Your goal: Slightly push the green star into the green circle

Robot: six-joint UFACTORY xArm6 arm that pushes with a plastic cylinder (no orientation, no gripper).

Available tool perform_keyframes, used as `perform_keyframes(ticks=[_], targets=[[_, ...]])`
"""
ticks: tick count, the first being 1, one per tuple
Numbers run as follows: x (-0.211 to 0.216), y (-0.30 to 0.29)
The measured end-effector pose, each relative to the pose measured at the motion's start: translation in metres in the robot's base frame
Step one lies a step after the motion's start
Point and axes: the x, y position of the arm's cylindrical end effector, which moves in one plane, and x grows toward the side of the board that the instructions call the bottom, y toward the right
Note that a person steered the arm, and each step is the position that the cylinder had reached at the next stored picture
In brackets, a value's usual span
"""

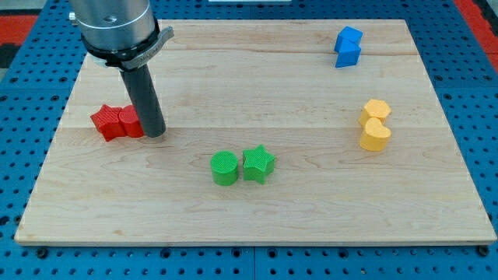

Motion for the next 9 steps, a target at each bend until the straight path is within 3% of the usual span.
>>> perform_keyframes(ticks=[3,9], targets=[[0.007,0.086],[0.002,0.094]])
